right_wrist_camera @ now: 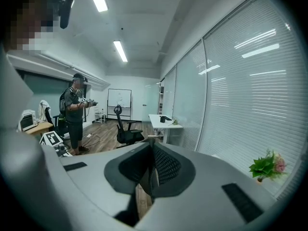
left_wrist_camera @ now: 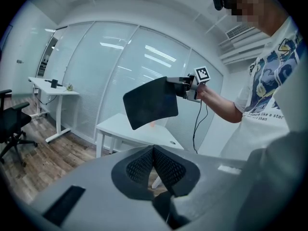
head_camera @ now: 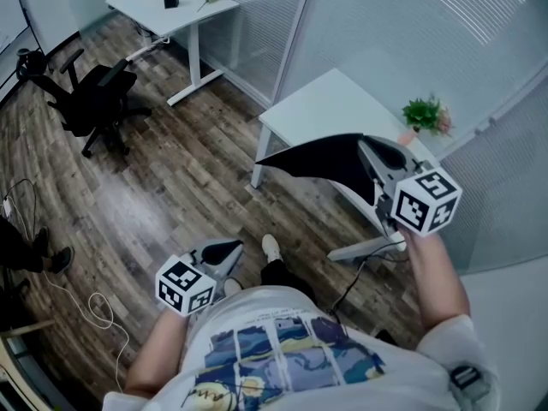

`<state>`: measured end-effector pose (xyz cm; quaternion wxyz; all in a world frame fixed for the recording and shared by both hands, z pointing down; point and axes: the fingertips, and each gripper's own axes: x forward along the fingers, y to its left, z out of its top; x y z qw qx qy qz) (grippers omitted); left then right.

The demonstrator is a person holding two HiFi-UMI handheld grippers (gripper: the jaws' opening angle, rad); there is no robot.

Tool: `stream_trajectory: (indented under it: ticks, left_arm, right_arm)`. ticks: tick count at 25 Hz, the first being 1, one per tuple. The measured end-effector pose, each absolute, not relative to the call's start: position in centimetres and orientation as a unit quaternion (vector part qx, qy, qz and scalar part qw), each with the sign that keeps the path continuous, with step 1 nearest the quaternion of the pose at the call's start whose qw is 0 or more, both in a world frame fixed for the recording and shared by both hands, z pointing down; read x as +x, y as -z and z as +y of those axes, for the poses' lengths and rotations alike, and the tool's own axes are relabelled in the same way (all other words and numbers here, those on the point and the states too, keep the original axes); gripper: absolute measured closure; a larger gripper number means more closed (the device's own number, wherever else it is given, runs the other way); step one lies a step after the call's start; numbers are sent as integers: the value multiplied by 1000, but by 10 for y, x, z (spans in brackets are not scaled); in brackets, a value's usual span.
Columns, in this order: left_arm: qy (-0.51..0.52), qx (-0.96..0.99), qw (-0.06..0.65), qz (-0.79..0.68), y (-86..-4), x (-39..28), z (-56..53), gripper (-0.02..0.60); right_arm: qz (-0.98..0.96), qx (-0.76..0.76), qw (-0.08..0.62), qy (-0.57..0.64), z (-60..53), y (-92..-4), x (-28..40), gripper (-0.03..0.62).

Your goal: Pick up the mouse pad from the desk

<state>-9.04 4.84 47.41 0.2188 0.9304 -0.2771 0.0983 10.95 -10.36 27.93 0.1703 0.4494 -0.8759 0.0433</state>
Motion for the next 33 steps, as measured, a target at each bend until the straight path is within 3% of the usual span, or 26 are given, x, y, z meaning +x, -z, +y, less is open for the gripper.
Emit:
stream_trajectory:
  ticks: [33]
  left_arm:
    - [-87,928,218,-290,-476,-110,31,578]
  right_arm:
    - [-887,430,159,-47,-95,-266,83,569]
